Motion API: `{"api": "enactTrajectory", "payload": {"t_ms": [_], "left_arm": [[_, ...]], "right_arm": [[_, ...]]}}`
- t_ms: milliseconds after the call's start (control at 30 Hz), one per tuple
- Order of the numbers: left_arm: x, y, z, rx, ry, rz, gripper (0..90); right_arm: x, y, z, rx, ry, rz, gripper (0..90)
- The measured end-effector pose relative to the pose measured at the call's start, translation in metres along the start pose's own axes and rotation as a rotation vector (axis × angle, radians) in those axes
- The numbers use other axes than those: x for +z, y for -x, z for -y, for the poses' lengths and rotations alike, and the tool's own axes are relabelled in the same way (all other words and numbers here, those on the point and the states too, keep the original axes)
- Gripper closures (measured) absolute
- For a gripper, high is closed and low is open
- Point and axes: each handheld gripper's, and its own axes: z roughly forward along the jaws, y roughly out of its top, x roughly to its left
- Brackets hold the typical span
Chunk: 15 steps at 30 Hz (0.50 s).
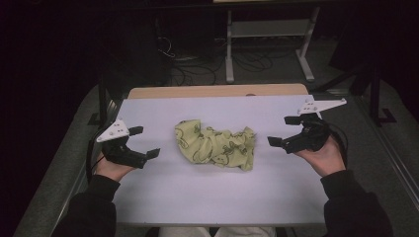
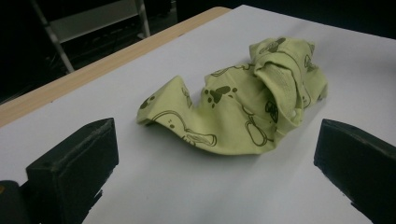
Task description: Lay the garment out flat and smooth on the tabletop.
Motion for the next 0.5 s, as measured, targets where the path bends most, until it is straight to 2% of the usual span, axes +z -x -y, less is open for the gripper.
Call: {"api": "enactTrajectory", "payload": {"t_ms": [100,200,500], "left_arm": [[0.004,0.000,-0.001,-0.003,0.004,0.001,0.0],[0.009,0.000,0.000,-0.002,-0.013,0.007,0.0],[0.025,-0.005,0.001,-0.017,-0.031,0.022,0.0]], "right_arm": [[0.005,0.000,-0.005,-0.010,-0.001,-0.004,0.0],[0.012,0.001,-0.008,-0.008,0.000,-0.007,0.0],[0.035,0.006,-0.013,-0.008,-0.033,-0.019,0.0]]}}
